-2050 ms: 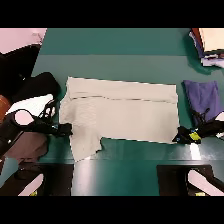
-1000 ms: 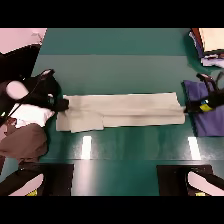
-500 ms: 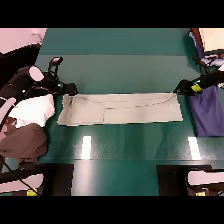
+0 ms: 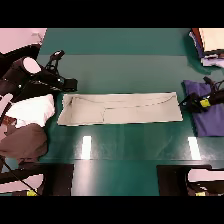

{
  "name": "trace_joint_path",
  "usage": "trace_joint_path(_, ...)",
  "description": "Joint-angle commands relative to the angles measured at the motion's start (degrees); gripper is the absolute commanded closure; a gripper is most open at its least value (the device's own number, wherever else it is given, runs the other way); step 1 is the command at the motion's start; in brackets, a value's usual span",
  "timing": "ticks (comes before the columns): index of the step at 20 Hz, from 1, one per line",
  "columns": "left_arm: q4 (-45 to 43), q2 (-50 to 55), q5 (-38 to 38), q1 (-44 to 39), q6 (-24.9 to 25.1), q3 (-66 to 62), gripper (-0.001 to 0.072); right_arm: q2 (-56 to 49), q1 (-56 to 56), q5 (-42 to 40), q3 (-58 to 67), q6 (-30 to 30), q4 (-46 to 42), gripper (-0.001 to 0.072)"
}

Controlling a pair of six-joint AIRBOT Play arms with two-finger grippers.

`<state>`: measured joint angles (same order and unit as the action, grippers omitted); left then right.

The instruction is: Fold the shirts.

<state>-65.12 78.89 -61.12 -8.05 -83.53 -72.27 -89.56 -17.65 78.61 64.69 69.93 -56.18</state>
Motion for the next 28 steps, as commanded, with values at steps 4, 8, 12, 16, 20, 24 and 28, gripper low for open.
trace_joint_path(4,3.26,3.48,5.09,-7.80,-4.13,-0.07,0.0680,-5.11,4.11,-3.17,-1.73,-2.97,7.04,0.0338)
trace_joint_path(8,7.96,9.90,10.16,-14.25,-4.96,-2.43,0.0680,-0.81,5.68,-2.27,2.51,-3.17,7.17,0.0696)
trace_joint_path(12,10.93,18.99,10.29,-19.39,-4.98,-10.19,0.0681,7.50,9.99,2.84,10.14,-1.09,7.28,0.0696)
trace_joint_path(16,11.76,25.64,8.72,-23.23,-4.98,-15.82,0.0681,11.87,19.43,2.56,19.17,1.64,12.33,0.0696)
trace_joint_path(20,11.58,27.06,8.72,-25.18,-4.96,-16.06,0.0681,11.87,29.03,0.90,25.86,1.95,17.55,0.0696)
trace_joint_path(24,10.64,27.10,8.79,-25.18,-4.94,-16.06,0.0681,11.87,35.93,-1.25,27.71,3.13,17.68,0.0696)
trace_joint_path(28,7.61,24.98,4.59,-21.51,-4.98,-17.03,0.0681,11.85,41.18,-5.64,27.69,3.06,17.62,0.0696)
